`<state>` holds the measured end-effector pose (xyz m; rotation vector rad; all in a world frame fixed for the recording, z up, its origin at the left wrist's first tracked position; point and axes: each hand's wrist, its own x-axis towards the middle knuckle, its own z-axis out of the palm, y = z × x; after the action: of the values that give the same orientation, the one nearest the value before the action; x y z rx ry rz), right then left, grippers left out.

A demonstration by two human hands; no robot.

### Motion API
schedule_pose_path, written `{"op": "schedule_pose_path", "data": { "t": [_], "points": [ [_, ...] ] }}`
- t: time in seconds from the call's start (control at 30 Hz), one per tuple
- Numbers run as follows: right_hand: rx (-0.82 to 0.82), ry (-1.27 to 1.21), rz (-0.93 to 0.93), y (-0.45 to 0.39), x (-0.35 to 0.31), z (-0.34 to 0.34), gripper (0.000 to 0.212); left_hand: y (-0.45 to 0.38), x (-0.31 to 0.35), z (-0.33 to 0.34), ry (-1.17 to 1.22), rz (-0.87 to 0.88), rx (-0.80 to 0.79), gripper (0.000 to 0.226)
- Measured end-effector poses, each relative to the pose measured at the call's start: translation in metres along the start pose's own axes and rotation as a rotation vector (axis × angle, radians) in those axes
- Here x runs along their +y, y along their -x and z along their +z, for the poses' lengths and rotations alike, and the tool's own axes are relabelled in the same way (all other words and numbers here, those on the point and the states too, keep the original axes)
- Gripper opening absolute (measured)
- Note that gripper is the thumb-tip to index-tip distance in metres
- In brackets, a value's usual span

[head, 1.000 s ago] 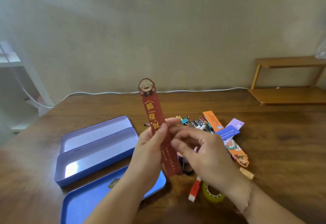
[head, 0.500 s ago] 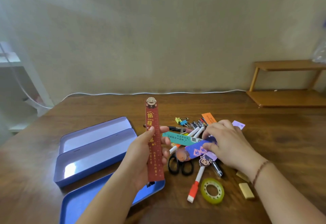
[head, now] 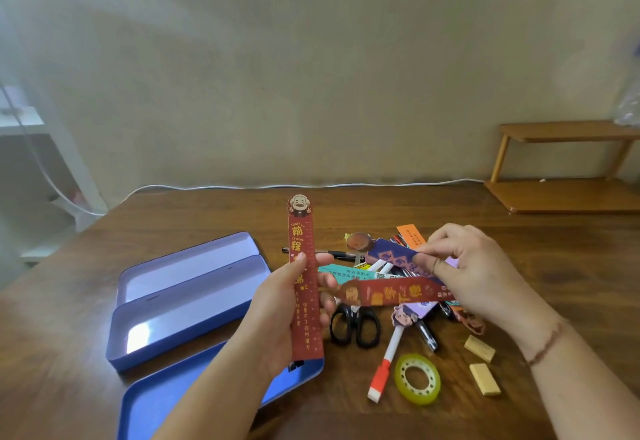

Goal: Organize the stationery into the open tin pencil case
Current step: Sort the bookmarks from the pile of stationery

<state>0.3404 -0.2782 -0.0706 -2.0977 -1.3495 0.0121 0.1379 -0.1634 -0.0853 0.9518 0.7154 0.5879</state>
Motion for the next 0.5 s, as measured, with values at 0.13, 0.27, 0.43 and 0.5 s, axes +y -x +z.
{"op": "schedule_pose_path", "data": {
  "t": [0.13, 0.27, 0.43, 0.5],
  "points": [
    [0.223, -0.396, 0.081, 0.006, -0.009, -0.002, 0.014, 0.002, -0.001, 0.004, -0.002, 0.066, 0.022, 0.037],
    [0.110, -0.880, 0.163, 0.019, -0.044, 0.024, 0.029, 0.009, -0.008, 0.017, 0.004, 0.118, -0.064, 0.039],
    [0.067, -0.677, 0.047, 0.025, -0.058, 0.051, 0.015, 0.014, -0.017, 0.022, -0.122, 0.074, -0.129, 0.035],
    [-0.016, -0.512, -0.063, 0.025, -0.056, 0.044, 0.011, 0.013, -0.015, 0.021, -0.137, 0.087, -0.097, 0.031]
  ]
}}
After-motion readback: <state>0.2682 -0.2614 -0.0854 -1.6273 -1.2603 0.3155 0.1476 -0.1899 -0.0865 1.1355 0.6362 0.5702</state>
